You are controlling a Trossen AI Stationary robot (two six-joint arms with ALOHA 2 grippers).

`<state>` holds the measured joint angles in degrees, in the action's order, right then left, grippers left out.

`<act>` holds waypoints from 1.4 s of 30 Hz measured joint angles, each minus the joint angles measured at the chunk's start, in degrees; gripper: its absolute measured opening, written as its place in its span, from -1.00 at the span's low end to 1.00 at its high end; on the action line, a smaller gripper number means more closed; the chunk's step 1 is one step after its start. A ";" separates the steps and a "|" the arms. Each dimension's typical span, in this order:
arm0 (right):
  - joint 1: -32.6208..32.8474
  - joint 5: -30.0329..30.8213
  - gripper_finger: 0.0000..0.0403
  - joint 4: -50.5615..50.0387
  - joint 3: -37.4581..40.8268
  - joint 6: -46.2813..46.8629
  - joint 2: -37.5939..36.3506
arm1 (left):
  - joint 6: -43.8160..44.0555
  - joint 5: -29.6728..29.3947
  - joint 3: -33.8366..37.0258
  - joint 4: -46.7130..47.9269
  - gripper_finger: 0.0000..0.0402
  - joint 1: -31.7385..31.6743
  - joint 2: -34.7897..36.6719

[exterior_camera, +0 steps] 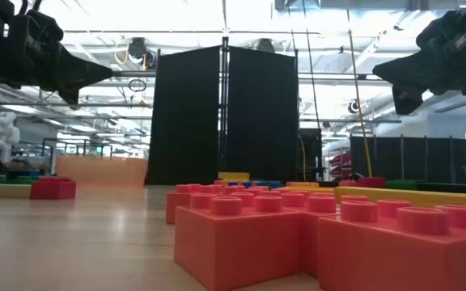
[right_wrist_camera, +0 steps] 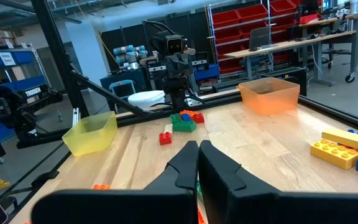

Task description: Sort blocks by size

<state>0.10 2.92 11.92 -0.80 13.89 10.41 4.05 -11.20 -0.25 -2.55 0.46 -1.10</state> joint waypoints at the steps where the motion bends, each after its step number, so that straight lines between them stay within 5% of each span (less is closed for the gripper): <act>1: 0.01 0.01 -0.96 -0.01 0.00 0.00 0.00 | 0.00 -0.01 0.01 -0.01 -1.00 0.00 0.00; 42: 0.17 1.03 -0.96 -1.11 0.02 3.25 0.11 | -6.03 -4.13 -0.07 -5.93 -1.00 -0.02 0.00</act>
<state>0.27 3.95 10.81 -0.78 17.14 10.52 -1.98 -15.33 -0.32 -8.48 0.45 -1.10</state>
